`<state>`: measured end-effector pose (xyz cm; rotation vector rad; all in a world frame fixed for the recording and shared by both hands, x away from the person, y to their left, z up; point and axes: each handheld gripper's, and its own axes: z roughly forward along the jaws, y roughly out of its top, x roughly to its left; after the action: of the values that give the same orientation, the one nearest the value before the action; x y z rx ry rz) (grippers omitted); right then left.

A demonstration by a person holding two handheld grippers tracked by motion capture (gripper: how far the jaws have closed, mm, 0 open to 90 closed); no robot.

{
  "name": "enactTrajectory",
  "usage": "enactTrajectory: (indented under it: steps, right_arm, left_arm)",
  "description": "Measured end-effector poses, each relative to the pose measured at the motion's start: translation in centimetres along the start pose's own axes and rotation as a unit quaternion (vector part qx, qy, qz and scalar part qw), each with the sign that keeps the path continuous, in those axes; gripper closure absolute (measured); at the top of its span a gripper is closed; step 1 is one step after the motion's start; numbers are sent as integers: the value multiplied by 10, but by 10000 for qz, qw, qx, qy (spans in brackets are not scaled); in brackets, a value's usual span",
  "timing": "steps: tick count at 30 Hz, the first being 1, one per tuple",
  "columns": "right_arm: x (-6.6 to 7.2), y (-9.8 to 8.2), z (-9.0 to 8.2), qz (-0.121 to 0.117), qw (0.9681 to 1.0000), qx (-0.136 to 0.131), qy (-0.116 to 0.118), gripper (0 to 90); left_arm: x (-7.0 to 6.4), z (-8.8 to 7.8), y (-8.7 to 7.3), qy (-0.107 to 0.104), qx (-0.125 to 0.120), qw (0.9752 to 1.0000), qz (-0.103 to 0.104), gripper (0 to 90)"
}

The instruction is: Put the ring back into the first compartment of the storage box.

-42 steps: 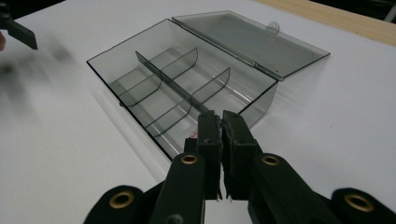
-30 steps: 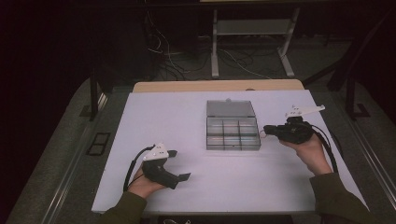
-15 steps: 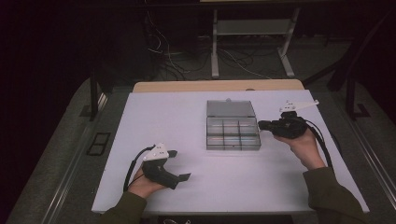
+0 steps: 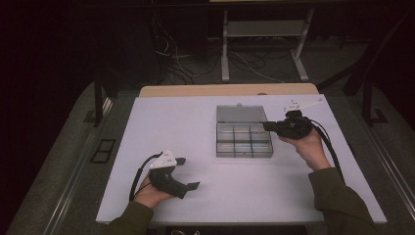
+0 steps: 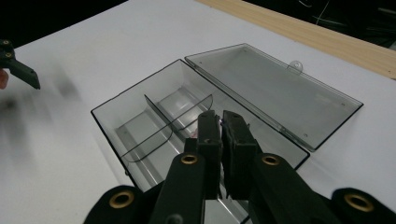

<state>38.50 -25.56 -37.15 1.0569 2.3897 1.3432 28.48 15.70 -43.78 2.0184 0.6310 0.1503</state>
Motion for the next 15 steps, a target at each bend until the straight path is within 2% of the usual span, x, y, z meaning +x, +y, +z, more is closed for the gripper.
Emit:
enactTrajectory:
  steps: [15]
  right_arm:
    - [5, 17, 25, -47, 9999, 93, 42, 857]
  left_arm:
    - [-1, 1, 0, -38, 7, 10000, -12, 0]
